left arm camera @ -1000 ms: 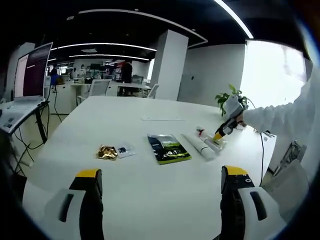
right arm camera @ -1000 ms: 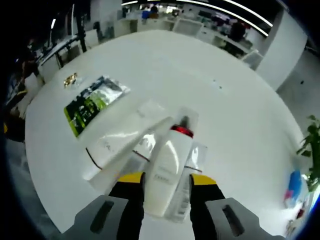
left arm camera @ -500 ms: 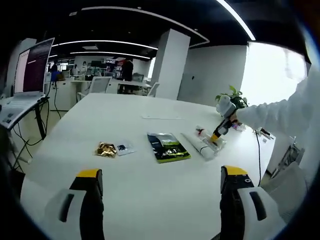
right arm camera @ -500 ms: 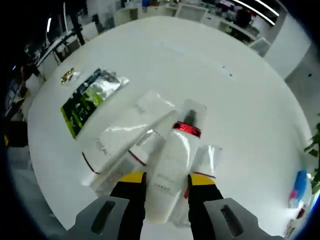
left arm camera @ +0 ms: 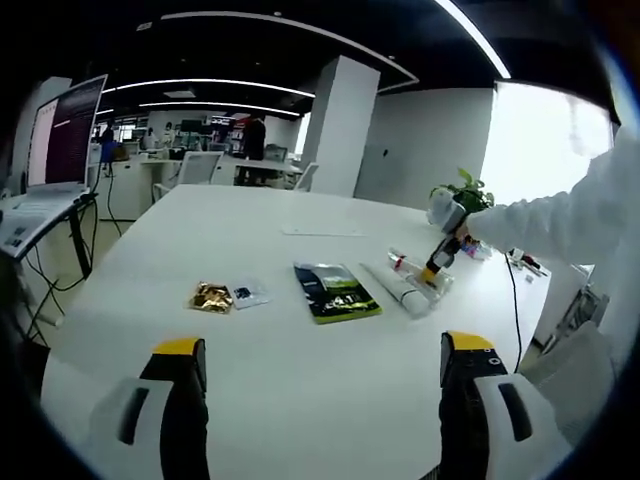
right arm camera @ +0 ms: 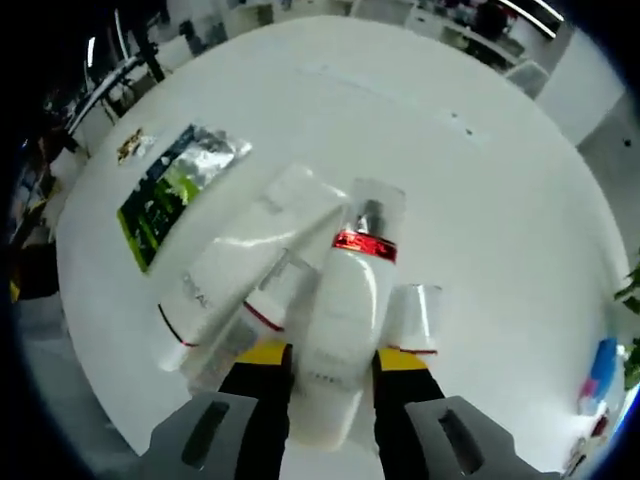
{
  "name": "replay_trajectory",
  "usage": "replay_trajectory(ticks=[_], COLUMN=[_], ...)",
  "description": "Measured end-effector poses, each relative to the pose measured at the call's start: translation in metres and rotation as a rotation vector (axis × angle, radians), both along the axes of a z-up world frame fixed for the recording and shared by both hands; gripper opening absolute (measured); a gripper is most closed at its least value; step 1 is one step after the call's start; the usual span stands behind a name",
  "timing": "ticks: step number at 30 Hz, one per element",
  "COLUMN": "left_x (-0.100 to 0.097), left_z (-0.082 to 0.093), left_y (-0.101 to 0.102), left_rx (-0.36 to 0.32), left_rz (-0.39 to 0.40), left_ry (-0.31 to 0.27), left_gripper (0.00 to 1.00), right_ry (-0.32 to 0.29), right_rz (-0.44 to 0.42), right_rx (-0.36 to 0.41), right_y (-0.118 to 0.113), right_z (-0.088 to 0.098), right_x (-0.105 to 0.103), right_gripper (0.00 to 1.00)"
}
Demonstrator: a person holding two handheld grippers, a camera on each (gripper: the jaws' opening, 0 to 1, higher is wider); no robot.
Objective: Arrange the skincare products in the storage area until every visible bottle or jar stands upright without overlapping.
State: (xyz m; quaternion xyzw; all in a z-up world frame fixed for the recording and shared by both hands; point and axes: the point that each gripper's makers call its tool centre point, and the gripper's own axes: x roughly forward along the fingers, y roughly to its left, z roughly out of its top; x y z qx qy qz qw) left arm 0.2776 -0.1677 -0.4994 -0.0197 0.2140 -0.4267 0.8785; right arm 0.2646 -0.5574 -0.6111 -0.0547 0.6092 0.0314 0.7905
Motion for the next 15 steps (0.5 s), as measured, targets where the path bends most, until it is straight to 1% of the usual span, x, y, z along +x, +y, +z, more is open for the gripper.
replay_trajectory(ticks=[4,7,8,10,14,15], left_x=[0.000,0.001,0.001,0.001,-0.001,-0.001], left_z=[-0.001,-0.001,-0.001,-0.002,-0.005,-0.005], left_y=[0.000,0.002,0.002,0.001,0.001,0.000], left_rx=[0.006,0.008,0.009,0.012,0.023,0.025], left_rz=[0.000,0.006,0.006,0.002,-0.005,-0.009], left_ry=[0.001,0.003,0.002,0.003,0.007,0.008], left_gripper=[0.91,0.90,0.90,0.90,0.90,0.89], right_ry=[0.019,0.033,0.040,0.047,0.060,0.067], right_rz=[0.006,0.010,0.005,0.022,0.022,0.034], right_rx=[-0.013,-0.007,-0.002,0.002,0.012,0.051], right_y=[-0.001,-0.004,-0.003,-0.003,-0.001,0.006], right_z=[-0.003,-0.008,-0.005,-0.005,-0.006,-0.007], right_x=[0.002,0.002,0.002,0.002,0.001,-0.001], right_gripper=[0.28,0.28,0.28,0.28,0.30,0.33])
